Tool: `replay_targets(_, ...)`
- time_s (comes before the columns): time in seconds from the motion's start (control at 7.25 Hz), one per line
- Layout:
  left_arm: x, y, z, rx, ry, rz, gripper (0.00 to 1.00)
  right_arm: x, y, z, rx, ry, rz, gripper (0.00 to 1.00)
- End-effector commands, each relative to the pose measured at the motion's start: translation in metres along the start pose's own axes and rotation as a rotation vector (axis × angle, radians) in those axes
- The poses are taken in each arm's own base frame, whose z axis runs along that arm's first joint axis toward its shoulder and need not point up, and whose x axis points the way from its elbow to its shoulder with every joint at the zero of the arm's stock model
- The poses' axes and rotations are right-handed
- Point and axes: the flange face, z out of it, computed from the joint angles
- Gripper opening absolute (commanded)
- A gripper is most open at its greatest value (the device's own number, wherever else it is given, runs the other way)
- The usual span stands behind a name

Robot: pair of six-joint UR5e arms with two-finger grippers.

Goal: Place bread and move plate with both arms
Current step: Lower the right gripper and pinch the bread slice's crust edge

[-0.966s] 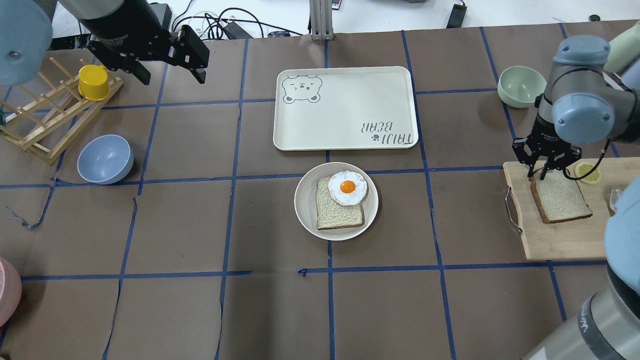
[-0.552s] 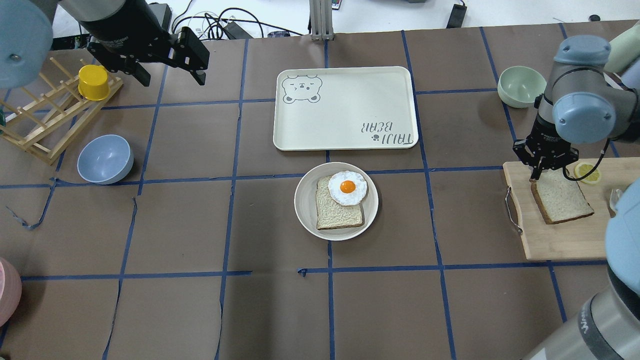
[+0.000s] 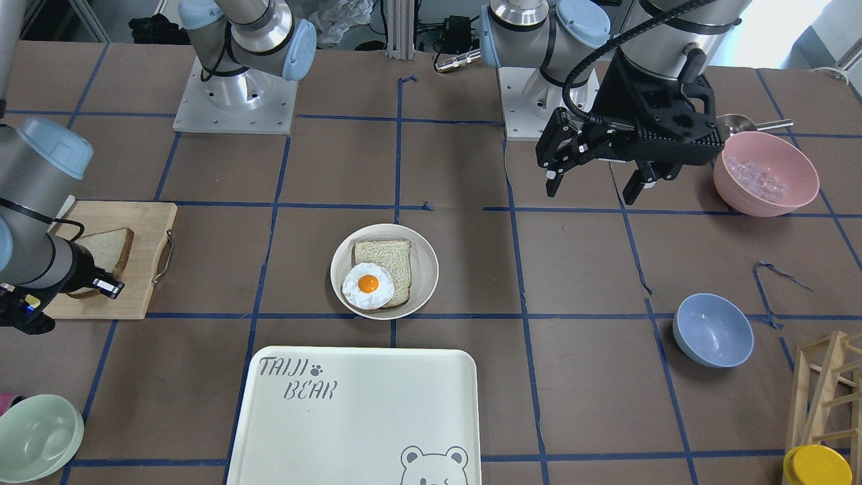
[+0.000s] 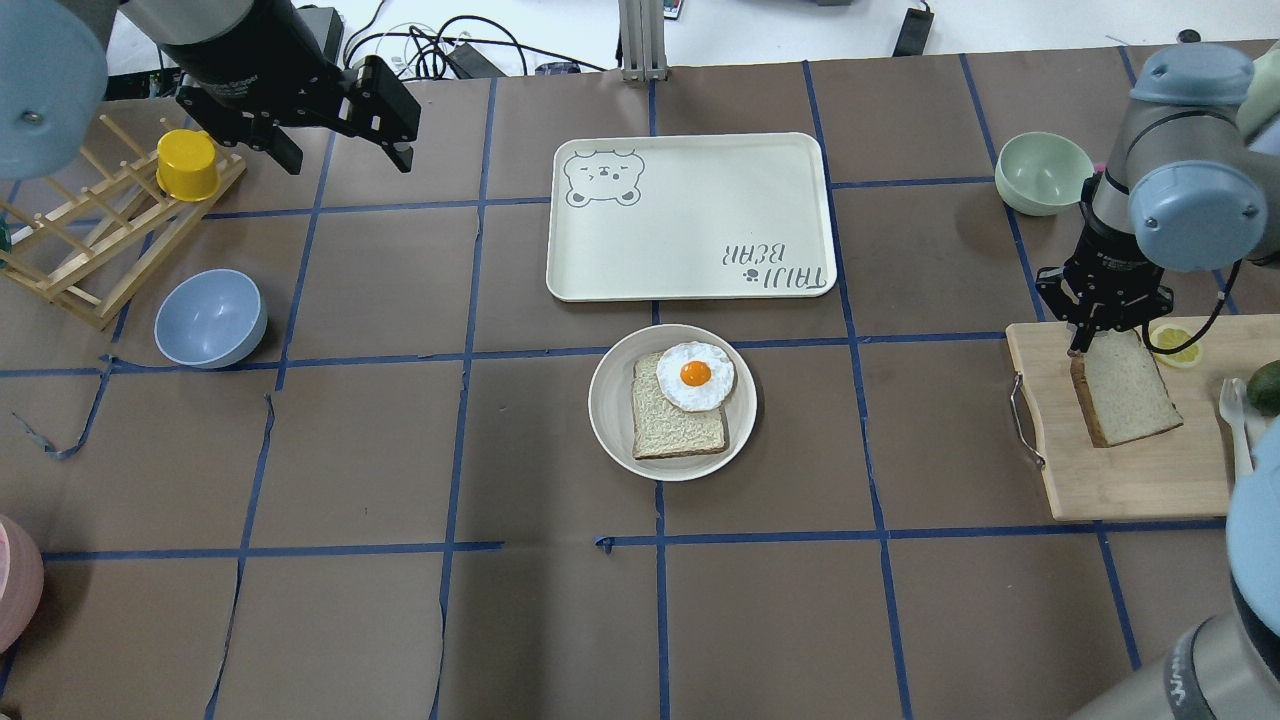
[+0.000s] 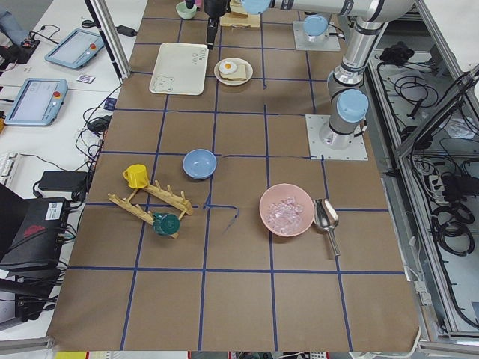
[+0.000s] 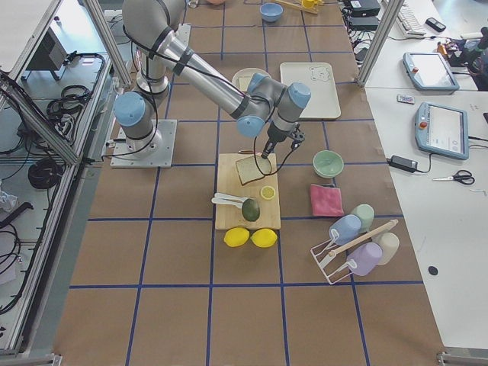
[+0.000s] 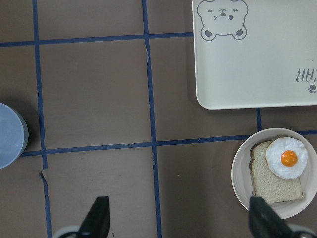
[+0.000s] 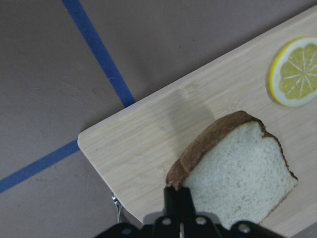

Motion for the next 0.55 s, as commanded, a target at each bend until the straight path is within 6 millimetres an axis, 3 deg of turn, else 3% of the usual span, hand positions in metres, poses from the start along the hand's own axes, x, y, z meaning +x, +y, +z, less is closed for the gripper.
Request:
replay_targets(0.0,0.0,0.0,0.001,-0.002,0.0,0.0,1.0,0.002,0.016,-0.031,0.013,-0.034,0.005,0.0)
replay_targets(0.28,0.0,0.0,0.0,-0.001,0.0,0.002,1.0,-0.003,0.033,-0.101,-0.057,-0.087,-0.021,0.0)
replay_targets(0.41,0.001,0.0,0.0,0.001,0.0,0.002,1.0,-0.008,0.036,-0.126,-0.064,-0.084,-0.028,0.0)
